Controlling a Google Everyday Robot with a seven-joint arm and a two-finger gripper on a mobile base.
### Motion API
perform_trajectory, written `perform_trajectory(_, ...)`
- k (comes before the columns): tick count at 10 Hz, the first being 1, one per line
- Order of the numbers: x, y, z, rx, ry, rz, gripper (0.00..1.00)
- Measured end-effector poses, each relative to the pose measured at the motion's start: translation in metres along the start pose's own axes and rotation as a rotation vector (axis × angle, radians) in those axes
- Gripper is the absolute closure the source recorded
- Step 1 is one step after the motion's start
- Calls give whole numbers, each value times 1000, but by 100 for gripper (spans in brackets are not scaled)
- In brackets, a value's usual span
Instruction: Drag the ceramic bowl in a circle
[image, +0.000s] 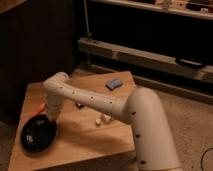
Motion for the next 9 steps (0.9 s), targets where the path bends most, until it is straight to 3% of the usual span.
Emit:
perform_trajectory(1,11,-12,-9,7,-16,30,100)
perform_trajectory(4,83,-57,-43,40,-59,161,100)
perform_trajectory(6,133,-71,-51,61,-43,229,100)
perform_trajectory(8,173,-66,-46,63,11,219,100)
perform_trajectory(9,180,-61,-42,61,30,200,100)
